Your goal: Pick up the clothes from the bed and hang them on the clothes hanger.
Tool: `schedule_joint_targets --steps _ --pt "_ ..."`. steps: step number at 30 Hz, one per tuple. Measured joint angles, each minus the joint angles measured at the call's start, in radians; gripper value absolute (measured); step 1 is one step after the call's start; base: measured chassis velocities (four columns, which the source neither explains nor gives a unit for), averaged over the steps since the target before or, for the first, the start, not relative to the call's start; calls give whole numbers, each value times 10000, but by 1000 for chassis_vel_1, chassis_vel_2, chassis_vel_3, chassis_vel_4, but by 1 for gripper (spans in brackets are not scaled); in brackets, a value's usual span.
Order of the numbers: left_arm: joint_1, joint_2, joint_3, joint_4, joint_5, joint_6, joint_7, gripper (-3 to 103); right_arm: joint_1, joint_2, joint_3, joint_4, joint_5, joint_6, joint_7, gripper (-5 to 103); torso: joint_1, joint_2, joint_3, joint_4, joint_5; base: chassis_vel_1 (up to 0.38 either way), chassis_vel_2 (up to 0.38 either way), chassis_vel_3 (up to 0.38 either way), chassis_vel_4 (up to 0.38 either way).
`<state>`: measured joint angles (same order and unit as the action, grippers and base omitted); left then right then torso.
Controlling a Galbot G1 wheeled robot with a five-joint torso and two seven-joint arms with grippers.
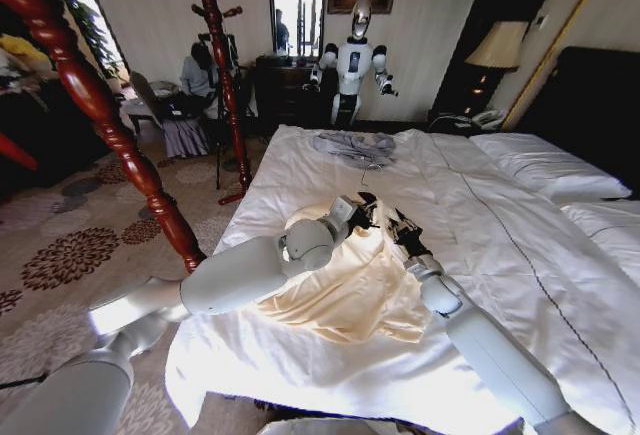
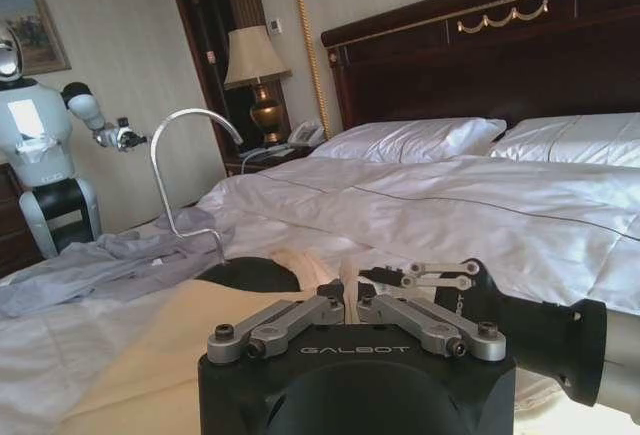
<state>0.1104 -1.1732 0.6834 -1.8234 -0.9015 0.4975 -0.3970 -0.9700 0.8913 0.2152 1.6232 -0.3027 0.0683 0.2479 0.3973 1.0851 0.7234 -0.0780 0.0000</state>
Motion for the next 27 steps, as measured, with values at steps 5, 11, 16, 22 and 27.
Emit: schedule_joint_targets --steps 5,11,16,22,27 --pt "22 -90 94 21 -5 -52 -6 0 2 87 1 227 -76 103 34 18 1 0 0 1 0 0 0 0 0" --pt "163 79 43 -144 -16 -41 -38 -2 -36 57 61 323 -122 162 54 18 1 0 0 0 0 0 0 0 0" --pt "378 367 -84 -437 3 37 -90 18 -144 23 160 323 -144 250 74 18 0 0 0 0 0 0 0 0 0" --pt "399 586 17 -497 864 242 -69 40 -148 77 162 310 -172 264 85 18 1 -1 0 2 0 0 0 0 0" --pt "434 668 45 -858 850 354 -36 56 -197 68 215 311 -178 290 104 18 0 0 0 -1 0 0 0 0 0"
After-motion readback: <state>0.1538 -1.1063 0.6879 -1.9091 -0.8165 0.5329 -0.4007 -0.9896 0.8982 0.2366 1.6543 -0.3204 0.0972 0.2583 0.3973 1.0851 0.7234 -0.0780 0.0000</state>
